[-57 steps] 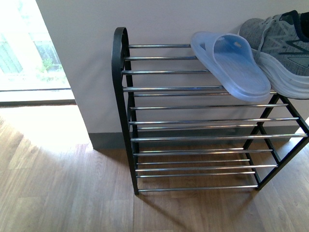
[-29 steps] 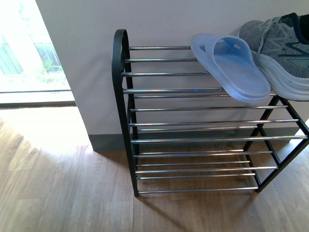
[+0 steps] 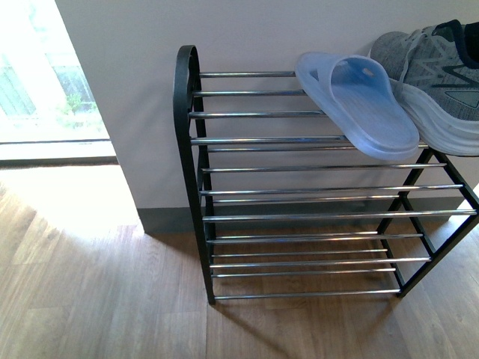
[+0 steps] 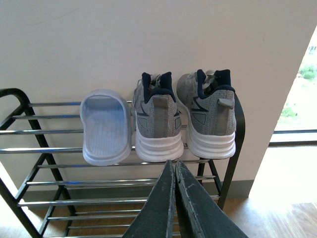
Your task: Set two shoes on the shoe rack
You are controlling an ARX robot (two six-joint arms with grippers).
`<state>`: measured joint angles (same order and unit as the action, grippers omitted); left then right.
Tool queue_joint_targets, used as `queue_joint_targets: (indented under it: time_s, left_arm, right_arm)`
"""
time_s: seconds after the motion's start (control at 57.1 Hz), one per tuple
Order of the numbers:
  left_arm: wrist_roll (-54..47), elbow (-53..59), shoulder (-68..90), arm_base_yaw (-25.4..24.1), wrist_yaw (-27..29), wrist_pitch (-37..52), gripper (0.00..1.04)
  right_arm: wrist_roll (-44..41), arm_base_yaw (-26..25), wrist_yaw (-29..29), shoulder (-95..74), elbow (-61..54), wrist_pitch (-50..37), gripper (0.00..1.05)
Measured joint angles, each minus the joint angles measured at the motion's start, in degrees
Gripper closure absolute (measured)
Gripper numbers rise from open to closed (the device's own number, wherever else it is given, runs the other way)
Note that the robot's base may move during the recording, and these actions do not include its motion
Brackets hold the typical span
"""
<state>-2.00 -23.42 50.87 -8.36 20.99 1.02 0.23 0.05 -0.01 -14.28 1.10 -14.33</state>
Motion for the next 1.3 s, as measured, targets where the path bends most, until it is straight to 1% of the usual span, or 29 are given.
queue_joint_targets:
  time_s: [0.35, 0.42, 0.455, 0.718, 0.858, 0.875, 0.928, 1.068, 1.103, 1.138, 1.225, 1.243, 1.296]
  left_arm:
    - [0.00, 0.00, 0.00, 0.00, 0.00, 0.00, 1.03]
    - [0.00, 0.00, 0.00, 0.00, 0.00, 0.00, 1.03]
    - [-0.02, 0.00, 0.00, 0.00, 0.02, -0.02, 1.03]
    - [0.00, 0.00, 0.00, 0.00, 0.00, 0.00, 1.03]
    - [0.00, 0.00, 0.00, 0.00, 0.00, 0.00, 1.03]
    - [0.00, 0.00, 0.00, 0.00, 0.00, 0.00, 1.03]
    - [-0.02, 0.00, 0.00, 0.00, 0.00, 0.00, 1.03]
    - [0.00, 0.00, 0.00, -0.13, 0.26, 0.00, 1.03]
    - [0.00, 0.00, 0.00, -0.17, 0.28, 0.00, 1.03]
    - [0.00, 0.00, 0.00, -0.15, 0.26, 0.00, 1.03]
    - [-0.02, 0.00, 0.00, -0.15, 0.04, -0.02, 1.03]
    - [0.00, 0.00, -0.02, -0.15, 0.04, 0.00, 1.03]
    - [0.00, 0.00, -0.02, -0.17, 0.11, 0.00, 1.03]
  right_arm:
    - [0.00, 0.00, 0.00, 4.48, 0.00, 4.50, 1.03]
    - [-0.02, 0.00, -0.09, 9.86, 0.02, 11.82, 1.03]
    - [-0.02, 0.00, 0.07, 11.80, 0.02, 13.46, 1.03]
    - [-0.11, 0.00, 0.00, 13.90, 0.02, 14.25, 1.02]
    - [-0.07, 0.00, 0.00, 13.92, 0.02, 14.25, 0.82]
    - [-0.07, 0.00, 0.00, 13.92, 0.02, 14.25, 0.76]
    - [-0.07, 0.00, 0.00, 13.97, 0.02, 14.27, 0.66]
    - [-0.09, 0.00, -0.24, 13.99, 0.02, 14.29, 0.45]
    - [-0.09, 0.00, -0.22, 13.99, 0.02, 14.29, 0.41]
    - [-0.09, 0.00, -0.22, 13.99, 0.02, 14.34, 0.34]
    - [-0.09, 0.00, -0.20, 14.01, 0.02, 14.34, 0.22]
    - [-0.09, 0.00, -0.22, 13.99, 0.02, 14.34, 0.15]
    - [-0.09, 0.00, -0.22, 13.99, 0.02, 14.34, 0.09]
